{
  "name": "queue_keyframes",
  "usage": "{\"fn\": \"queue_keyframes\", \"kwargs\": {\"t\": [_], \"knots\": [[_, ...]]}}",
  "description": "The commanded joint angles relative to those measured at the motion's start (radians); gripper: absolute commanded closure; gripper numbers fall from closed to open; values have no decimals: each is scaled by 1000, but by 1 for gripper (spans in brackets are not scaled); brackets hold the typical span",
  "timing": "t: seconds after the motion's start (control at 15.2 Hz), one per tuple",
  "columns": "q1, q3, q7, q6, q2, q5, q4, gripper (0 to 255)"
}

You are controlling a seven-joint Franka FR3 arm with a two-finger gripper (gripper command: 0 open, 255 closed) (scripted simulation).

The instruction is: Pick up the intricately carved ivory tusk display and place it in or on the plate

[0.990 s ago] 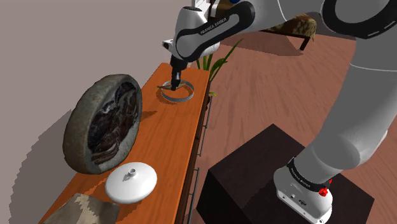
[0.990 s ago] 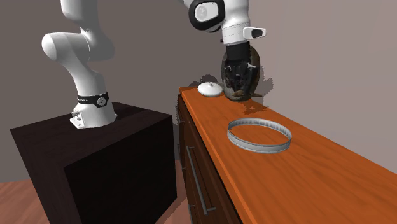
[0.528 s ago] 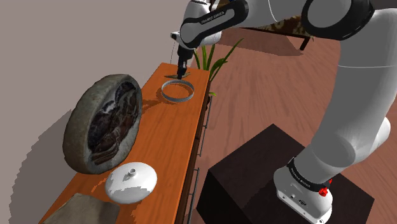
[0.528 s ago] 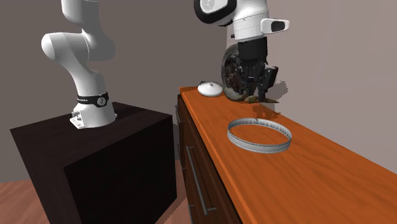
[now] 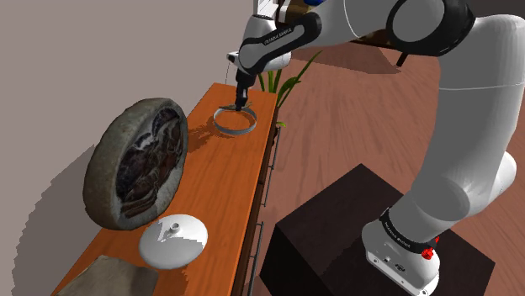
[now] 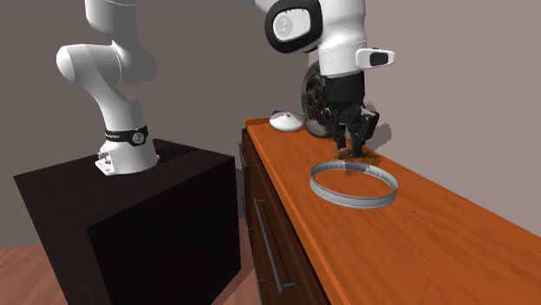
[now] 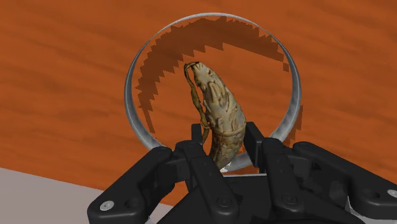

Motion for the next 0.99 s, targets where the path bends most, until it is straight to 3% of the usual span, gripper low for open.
{"fn": "queue_keyframes", "kwargs": {"t": [0.0,0.46,0.92], "knots": [[1,-3,0,20,12,-3,-8,255],[10,-14,2,86,67,-17,-20,255],[10,-14,2,86,67,-17,-19,255]]}}
